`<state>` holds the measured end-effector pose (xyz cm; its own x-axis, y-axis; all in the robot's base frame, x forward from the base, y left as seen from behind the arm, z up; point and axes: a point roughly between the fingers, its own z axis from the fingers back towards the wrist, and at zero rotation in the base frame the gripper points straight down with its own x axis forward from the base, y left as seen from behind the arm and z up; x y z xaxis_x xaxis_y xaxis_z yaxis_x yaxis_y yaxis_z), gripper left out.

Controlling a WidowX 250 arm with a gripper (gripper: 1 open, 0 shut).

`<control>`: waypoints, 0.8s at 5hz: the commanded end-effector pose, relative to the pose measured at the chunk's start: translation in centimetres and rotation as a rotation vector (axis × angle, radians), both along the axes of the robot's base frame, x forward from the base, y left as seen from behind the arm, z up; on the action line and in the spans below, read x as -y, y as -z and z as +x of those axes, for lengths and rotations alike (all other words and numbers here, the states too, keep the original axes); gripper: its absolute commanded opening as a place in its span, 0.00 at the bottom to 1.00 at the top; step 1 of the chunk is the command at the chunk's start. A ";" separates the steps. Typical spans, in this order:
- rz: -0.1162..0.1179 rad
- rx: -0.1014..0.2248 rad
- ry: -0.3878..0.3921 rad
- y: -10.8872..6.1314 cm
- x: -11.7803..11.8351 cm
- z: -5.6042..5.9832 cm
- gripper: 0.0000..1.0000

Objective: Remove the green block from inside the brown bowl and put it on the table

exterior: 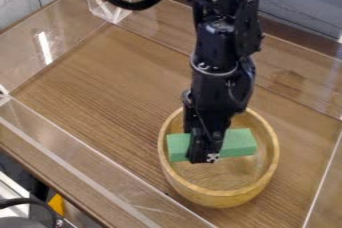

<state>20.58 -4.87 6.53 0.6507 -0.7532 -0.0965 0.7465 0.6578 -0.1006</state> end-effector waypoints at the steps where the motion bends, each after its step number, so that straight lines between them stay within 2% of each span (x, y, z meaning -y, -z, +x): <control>1: -0.011 0.066 0.001 -1.5 -0.2 1.0 0.00; 4: -0.009 0.065 0.018 -1.9 -0.7 0.9 0.00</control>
